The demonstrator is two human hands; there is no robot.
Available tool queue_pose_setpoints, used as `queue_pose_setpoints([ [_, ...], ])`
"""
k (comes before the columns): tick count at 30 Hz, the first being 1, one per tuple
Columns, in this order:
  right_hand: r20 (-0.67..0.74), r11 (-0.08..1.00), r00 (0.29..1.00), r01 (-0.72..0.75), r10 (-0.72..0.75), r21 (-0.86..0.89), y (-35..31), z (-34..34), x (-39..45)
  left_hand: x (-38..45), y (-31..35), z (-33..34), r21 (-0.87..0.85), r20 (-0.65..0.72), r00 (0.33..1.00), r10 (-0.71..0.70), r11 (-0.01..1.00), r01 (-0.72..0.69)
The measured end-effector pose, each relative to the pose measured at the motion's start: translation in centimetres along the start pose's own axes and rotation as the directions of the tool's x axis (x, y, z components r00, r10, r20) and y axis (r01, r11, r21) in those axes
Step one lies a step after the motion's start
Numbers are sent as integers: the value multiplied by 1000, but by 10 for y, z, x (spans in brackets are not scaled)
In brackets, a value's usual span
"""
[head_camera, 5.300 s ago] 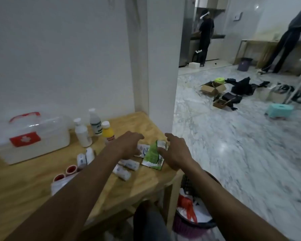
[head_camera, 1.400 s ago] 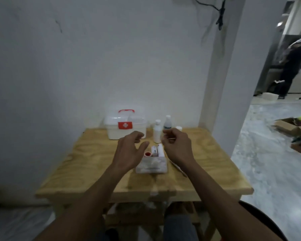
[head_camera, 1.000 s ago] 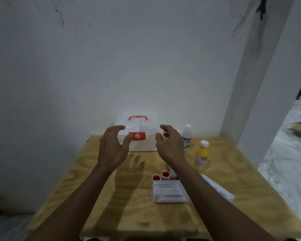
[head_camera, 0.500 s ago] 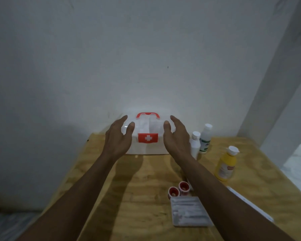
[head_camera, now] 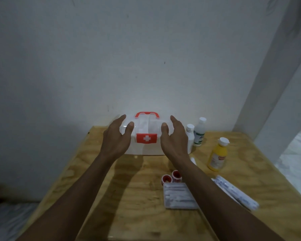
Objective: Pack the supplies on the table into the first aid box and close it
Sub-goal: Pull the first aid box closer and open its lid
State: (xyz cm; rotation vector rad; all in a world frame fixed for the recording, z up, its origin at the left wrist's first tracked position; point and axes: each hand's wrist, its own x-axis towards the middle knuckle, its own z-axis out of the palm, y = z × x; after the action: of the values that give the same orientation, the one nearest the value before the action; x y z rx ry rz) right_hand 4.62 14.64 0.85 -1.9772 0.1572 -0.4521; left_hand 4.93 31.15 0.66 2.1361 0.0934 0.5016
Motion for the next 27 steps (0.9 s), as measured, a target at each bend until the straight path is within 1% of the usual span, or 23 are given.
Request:
queue_pose_setpoints([
  [1, -20, 1000, 1000, 7, -8, -29, -2, -1, -4, 0, 1, 0, 15, -4, 1000, -1, 1000, 1],
  [3, -113, 996, 992, 54, -62, -78, -10, -3, -17, 2, 6, 1, 72, -10, 1000, 2, 997, -1],
  [4, -167, 995, 982, 77, -87, -61, -14, -2, -26, 5, 8, 1, 107, -13, 1000, 8, 994, -7],
  [5, -211, 997, 975, 73, -72, -4, -20, 2, -34, 9, 11, 2, 136, -13, 1000, 18, 991, -17],
  [6, -234, 996, 972, 20, 0, 83, -25, 7, -40, 15, 13, 3, 157, -7, 1000, 30, 987, -29],
  [7, -234, 980, 965, -78, 121, 183, -30, 13, -44, 22, 15, 4, 174, 3, 999, 42, 984, -42],
  [8, -215, 938, 940, -199, 265, 285, -35, 19, -45, 29, 16, 5, 189, 18, 998, 53, 980, -56],
  [10, -144, 791, 846, -401, 513, 462, -40, 30, -43, 41, 16, 8, 225, 67, 996, 63, 971, -76],
  [11, -109, 719, 801, -457, 589, 524, -42, 34, -42, 44, 15, 9, 245, 100, 993, 60, 966, -83],
  [13, -64, 625, 750, -497, 658, 602, -41, 42, -38, 46, 12, 11, 272, 155, 987, 37, 959, -78],
  [16, -50, 582, 735, -491, 676, 648, -38, 51, -35, 44, 8, 14, 281, 154, 988, 12, 958, -56],
  [20, -49, 603, 756, -479, 653, 638, -33, 51, -36, 44, 7, 14, 292, 156, 988, 17, 954, -62],
  [22, -55, 632, 780, -460, 623, 623, -32, 50, -36, 43, 7, 14, 281, 154, 988, 27, 957, -70],
  [24, -82, 694, 816, -428, 572, 580, -34, 49, -36, 44, 7, 13, 278, 153, 988, 33, 958, -75],
  [25, -104, 744, 844, -397, 526, 537, -34, 47, -37, 44, 7, 13, 281, 155, 987, 34, 957, -77],
  [27, -163, 886, 927, -255, 339, 388, -35, 39, -42, 42, 7, 9, 287, 142, 989, 38, 955, -78],
])
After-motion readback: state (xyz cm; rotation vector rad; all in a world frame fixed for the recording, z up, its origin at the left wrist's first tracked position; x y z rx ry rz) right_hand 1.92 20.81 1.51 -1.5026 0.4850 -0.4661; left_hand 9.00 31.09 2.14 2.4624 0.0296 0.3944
